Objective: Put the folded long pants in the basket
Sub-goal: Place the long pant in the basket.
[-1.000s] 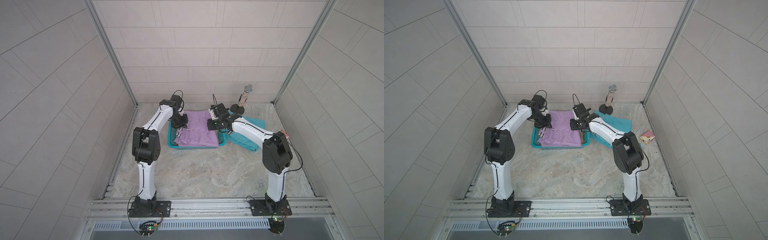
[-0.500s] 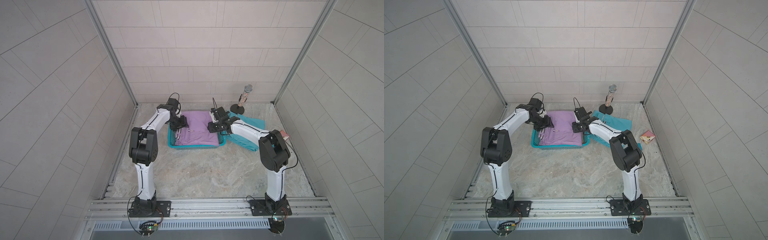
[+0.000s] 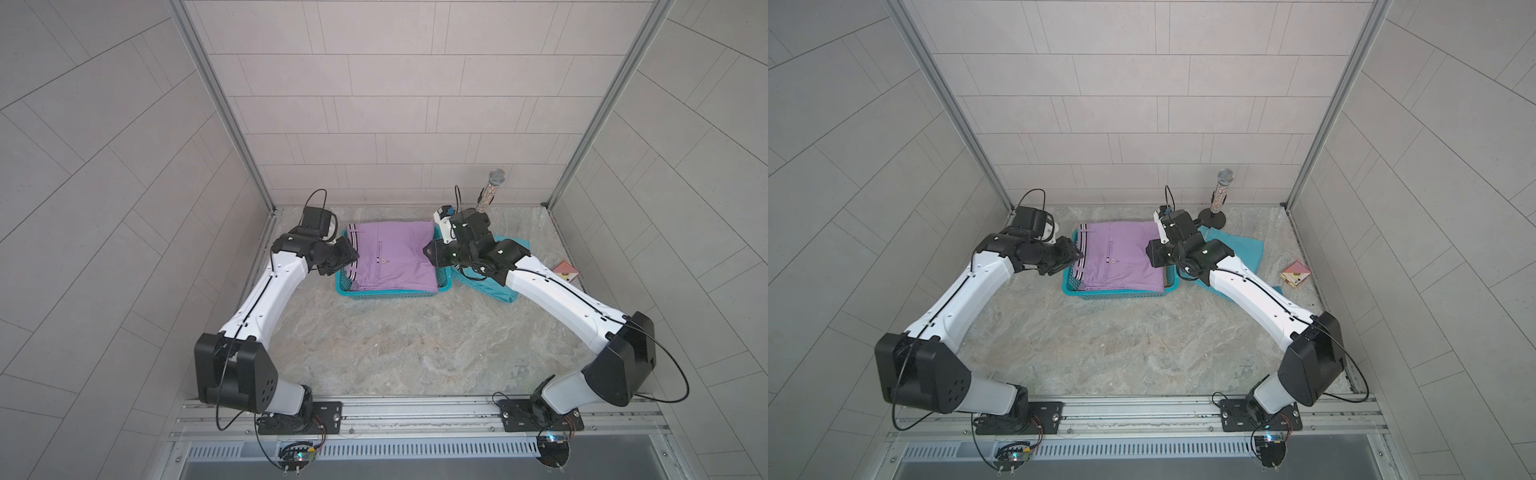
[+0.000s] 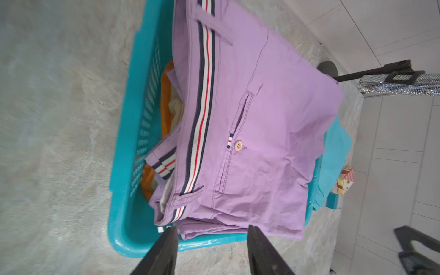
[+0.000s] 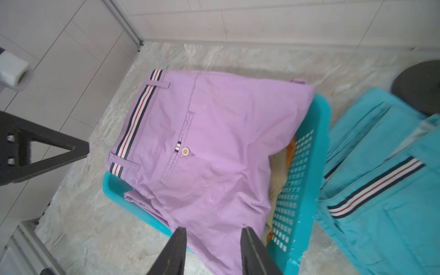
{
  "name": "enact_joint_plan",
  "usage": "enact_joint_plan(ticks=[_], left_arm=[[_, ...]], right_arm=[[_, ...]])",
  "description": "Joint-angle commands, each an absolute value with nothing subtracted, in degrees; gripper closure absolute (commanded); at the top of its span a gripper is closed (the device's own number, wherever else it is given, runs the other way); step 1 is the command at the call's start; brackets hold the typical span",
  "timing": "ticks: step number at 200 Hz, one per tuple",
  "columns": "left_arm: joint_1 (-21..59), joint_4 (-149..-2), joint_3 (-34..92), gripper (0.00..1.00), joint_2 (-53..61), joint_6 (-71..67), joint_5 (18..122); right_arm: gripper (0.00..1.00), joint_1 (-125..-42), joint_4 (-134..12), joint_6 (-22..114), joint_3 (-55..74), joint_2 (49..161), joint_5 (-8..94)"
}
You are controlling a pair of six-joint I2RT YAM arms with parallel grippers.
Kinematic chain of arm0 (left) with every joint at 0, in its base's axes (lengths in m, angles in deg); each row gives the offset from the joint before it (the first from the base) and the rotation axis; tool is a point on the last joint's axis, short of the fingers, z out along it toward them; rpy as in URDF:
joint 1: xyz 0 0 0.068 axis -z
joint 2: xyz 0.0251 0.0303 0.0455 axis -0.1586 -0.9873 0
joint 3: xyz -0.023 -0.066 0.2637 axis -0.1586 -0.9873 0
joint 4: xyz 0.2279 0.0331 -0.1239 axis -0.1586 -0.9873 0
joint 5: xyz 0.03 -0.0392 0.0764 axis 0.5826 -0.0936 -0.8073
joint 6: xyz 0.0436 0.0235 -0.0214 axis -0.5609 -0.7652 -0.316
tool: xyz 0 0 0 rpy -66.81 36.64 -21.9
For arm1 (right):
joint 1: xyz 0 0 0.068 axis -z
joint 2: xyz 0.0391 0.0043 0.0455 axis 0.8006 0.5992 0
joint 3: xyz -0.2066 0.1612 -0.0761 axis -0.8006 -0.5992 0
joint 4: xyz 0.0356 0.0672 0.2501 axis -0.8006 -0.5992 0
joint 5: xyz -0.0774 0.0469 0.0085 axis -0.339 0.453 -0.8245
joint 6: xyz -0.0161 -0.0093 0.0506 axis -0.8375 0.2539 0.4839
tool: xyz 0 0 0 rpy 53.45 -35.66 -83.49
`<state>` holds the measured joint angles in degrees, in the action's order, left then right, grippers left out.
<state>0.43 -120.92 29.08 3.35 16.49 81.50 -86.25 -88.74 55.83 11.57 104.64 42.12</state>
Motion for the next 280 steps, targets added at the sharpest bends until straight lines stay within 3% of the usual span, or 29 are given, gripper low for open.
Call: enact_joint_plan(ticks=[1, 42, 93, 142, 181, 208, 280], left_arm=[[0.72, -114.88, 25.68, 0.46, -1.05, 19.88, 87.37], [0.78, -111.60, 22.00, 0.46, -11.49, 18.73, 90.89], [-0.14, -111.96, 18.61, 0.46, -13.18, 17.71, 87.52], [-0.07, -122.23, 31.93, 0.46, -4.39, 18.41, 87.16], [0.27, -126.05, 49.75, 0.46, -9.89, 16.32, 89.14], [0.28, -129.35, 58.98, 0.46, -18.81, 15.73, 89.39], [0.28, -132.40, 65.16, 0.49, -40.76, 10.10, 86.54]], right_arm=[[0.60, -86.06, -90.77, 59.10, 8.76, 110.33, 46.79], [0.62, -86.15, -90.52, 59.22, 6.92, 120.94, 49.14], [0.65, -86.08, -96.87, 52.67, 12.21, 130.73, 38.18], [0.59, -86.23, -94.66, 54.00, 10.99, 114.52, 36.24], [0.55, -86.08, -90.19, 53.55, 17.48, 108.97, 32.36], [0.56, -85.19, -88.95, 52.66, 25.27, 116.59, 31.58], [0.63, -85.02, -91.80, 51.53, 38.00, 142.18, 29.19]])
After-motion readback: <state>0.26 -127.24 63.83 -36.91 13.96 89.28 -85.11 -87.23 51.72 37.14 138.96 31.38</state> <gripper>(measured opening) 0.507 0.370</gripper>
